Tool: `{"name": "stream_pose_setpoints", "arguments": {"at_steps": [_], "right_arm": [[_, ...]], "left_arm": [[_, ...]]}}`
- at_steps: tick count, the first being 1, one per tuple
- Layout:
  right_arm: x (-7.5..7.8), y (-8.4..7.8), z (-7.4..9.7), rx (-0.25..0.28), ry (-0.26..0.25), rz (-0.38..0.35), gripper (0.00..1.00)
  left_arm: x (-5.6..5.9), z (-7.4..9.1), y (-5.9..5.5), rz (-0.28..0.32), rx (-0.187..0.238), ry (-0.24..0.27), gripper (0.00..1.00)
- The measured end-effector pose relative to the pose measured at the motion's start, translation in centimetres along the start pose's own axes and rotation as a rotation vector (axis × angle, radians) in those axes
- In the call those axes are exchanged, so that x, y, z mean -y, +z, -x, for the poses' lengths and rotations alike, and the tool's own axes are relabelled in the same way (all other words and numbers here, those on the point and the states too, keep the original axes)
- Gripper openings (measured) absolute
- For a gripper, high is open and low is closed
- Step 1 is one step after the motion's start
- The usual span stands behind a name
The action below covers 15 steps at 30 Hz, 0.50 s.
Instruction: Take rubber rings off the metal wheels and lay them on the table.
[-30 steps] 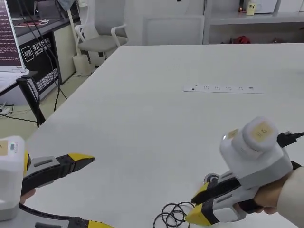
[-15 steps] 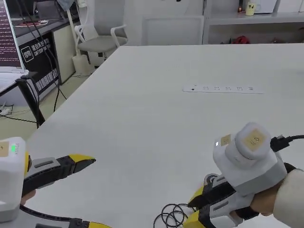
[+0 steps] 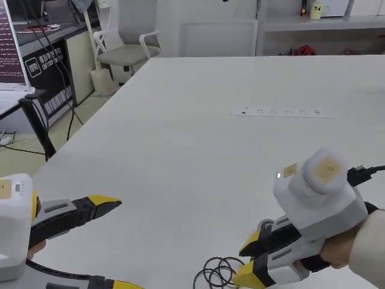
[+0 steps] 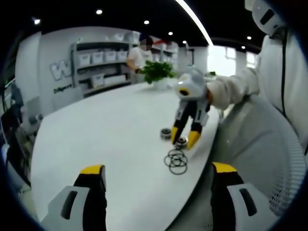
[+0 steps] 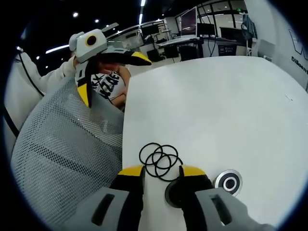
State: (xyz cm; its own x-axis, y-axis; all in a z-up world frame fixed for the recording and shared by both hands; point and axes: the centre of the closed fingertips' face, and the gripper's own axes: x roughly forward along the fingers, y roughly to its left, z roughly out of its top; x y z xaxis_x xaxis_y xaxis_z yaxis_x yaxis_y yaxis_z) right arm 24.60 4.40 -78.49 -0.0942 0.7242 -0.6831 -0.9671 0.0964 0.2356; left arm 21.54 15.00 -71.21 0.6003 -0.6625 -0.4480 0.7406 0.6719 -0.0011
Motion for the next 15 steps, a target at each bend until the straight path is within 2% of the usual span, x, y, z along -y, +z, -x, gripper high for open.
{"name": "stream_pose_setpoints", "arguments": {"at_steps": [15], "right_arm": [[1.5, 3.5, 3.7, 0.125, -0.081, -0.001, 0.31]], "left_arm": [[-0.2, 0.3, 0.4, 0.001, 0.024, 0.008, 0.92]]}}
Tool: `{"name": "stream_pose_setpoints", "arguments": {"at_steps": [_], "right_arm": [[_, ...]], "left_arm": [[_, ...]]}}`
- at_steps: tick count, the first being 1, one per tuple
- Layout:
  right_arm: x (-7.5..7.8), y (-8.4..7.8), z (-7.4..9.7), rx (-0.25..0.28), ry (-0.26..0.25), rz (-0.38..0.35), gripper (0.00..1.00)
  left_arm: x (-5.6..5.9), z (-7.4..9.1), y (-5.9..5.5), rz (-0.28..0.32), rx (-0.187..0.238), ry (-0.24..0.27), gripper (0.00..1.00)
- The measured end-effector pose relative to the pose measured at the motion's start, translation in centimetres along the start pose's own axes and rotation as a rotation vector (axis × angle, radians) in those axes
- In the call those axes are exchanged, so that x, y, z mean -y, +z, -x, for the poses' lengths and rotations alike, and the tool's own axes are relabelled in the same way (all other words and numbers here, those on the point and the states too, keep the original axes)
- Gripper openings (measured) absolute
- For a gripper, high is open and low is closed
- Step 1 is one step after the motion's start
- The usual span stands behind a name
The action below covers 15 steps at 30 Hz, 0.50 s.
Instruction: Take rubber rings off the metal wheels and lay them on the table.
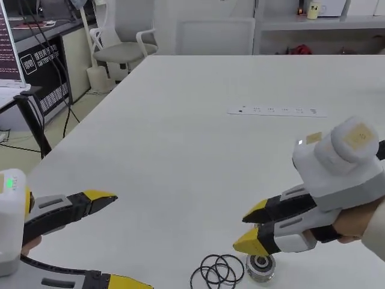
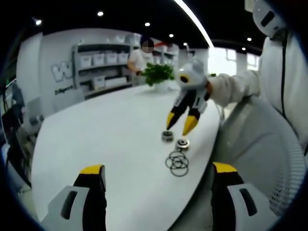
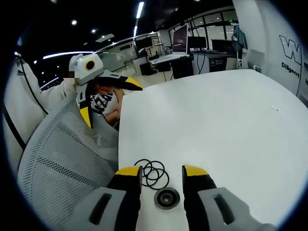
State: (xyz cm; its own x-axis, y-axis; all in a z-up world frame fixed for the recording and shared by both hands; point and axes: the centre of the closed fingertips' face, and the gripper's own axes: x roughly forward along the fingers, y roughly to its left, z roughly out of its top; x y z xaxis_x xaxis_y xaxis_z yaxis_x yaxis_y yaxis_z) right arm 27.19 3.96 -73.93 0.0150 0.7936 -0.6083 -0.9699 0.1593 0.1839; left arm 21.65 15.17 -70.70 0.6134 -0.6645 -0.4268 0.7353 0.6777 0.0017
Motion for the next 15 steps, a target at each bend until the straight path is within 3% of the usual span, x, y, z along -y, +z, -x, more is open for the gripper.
{"name": "stream_pose_setpoints", "arguments": {"at_steps": [4, 15], "right_arm": [[0.3, 1.2, 1.3, 0.025, -0.032, 0.021, 0.32], [-1.2, 3.9, 4.7, 0.094, -0.063, 0.079, 0.36]], "left_arm": [[-0.2, 0.1, 0.2, -0.004, 0.005, 0.002, 0.92], [-0.5, 0.3, 1.0, -0.022, 0.031, 0.008, 0.94]]}}
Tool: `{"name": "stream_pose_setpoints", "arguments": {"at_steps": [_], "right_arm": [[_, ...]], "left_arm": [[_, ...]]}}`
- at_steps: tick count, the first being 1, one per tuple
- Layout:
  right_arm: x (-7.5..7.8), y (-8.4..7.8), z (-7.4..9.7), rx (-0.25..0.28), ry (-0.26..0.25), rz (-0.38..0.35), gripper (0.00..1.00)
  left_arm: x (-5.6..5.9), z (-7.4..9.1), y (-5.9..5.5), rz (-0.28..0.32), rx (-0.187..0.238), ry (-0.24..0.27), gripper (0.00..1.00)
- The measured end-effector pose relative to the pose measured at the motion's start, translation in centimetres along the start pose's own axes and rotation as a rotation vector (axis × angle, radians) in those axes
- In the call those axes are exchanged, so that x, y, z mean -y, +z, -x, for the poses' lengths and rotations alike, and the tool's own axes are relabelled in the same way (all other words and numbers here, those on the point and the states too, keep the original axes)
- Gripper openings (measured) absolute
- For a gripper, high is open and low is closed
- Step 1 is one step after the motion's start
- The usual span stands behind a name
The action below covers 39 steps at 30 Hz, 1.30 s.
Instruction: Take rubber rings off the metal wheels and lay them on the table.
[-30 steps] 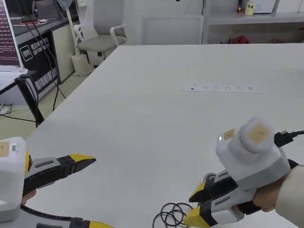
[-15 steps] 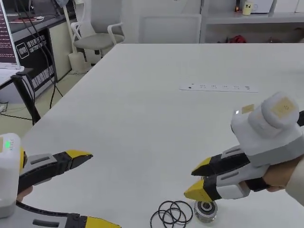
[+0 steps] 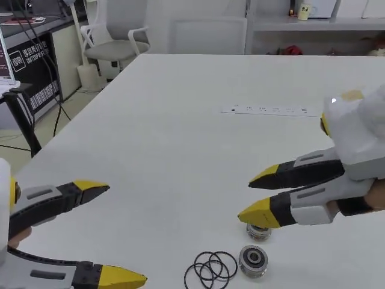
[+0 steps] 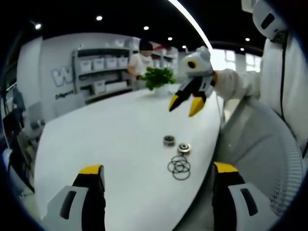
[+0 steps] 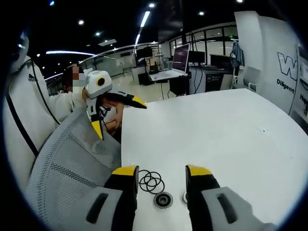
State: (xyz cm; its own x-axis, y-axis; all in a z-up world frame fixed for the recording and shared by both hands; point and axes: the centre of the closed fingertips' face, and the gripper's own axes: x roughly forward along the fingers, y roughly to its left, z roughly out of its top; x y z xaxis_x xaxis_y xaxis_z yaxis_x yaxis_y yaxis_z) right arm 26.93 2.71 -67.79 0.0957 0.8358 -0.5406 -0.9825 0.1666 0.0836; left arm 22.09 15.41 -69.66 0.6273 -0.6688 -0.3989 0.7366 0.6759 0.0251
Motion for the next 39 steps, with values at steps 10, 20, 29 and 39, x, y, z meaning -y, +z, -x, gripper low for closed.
{"name": "stream_pose_setpoints", "arguments": {"at_steps": [10, 20, 29, 39], "right_arm": [[0.4, 1.0, 3.9, 0.061, -0.089, 0.017, 0.49], [0.9, 2.1, 8.6, 0.254, -0.139, -0.062, 0.62], [1.0, -0.7, 10.0, 0.251, -0.187, -0.081, 0.77], [0.8, -5.2, 10.7, 0.221, -0.239, -0.142, 0.89]], "left_arm": [[-0.2, 0.3, 0.1, -0.01, 0.004, -0.001, 0.96], [0.0, 0.3, 0.4, -0.016, 0.009, -0.004, 0.96], [0.2, 0.4, 0.5, -0.012, 0.006, 0.001, 0.97], [0.3, 0.5, 0.0, 0.018, 0.011, 0.004, 1.0]]}}
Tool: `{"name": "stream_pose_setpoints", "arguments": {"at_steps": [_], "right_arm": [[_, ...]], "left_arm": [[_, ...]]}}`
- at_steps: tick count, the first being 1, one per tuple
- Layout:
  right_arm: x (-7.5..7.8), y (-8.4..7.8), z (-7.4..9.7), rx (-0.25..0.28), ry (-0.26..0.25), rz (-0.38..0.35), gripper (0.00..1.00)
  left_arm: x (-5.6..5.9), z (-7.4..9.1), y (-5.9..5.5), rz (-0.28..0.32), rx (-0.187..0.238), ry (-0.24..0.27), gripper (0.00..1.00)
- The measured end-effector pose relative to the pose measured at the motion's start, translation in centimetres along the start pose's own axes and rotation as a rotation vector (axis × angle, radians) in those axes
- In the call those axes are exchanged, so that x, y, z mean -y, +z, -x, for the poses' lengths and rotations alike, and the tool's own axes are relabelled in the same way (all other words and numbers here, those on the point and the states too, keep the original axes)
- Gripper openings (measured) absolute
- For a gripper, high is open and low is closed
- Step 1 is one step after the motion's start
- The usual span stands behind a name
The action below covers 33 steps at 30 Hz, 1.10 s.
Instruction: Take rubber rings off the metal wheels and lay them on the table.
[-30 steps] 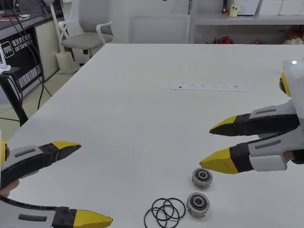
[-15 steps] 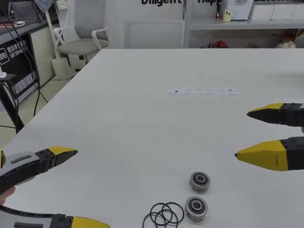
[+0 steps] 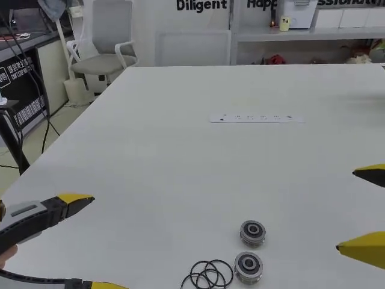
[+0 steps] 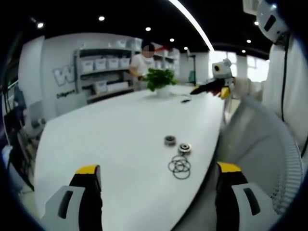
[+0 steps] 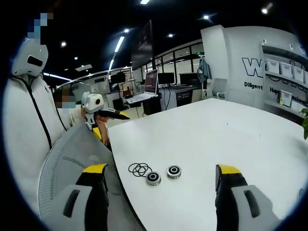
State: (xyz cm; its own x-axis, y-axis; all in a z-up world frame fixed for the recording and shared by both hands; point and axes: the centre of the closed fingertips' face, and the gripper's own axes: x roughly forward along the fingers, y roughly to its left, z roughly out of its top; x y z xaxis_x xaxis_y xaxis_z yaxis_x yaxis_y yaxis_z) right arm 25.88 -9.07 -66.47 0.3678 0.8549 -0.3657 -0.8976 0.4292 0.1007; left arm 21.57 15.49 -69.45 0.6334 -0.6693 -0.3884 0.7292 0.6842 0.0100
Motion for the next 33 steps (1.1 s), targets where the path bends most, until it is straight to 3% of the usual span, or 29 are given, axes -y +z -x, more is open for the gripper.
{"name": "stream_pose_setpoints", "arguments": {"at_steps": [10, 16, 33], "right_arm": [[-0.5, -3.9, -0.2, -0.074, -0.021, -0.054, 0.97], [-0.5, -6.9, -0.5, -0.151, -0.028, -0.082, 0.98], [0.2, -11.1, -0.3, -0.219, -0.048, -0.159, 0.99]], "left_arm": [[-0.1, -0.3, -1.3, 0.026, -0.013, -0.004, 1.0], [-0.3, -0.3, -1.9, 0.042, -0.022, 0.001, 1.0], [-1.1, -0.3, -3.6, 0.08, -0.041, 0.02, 1.0]]}}
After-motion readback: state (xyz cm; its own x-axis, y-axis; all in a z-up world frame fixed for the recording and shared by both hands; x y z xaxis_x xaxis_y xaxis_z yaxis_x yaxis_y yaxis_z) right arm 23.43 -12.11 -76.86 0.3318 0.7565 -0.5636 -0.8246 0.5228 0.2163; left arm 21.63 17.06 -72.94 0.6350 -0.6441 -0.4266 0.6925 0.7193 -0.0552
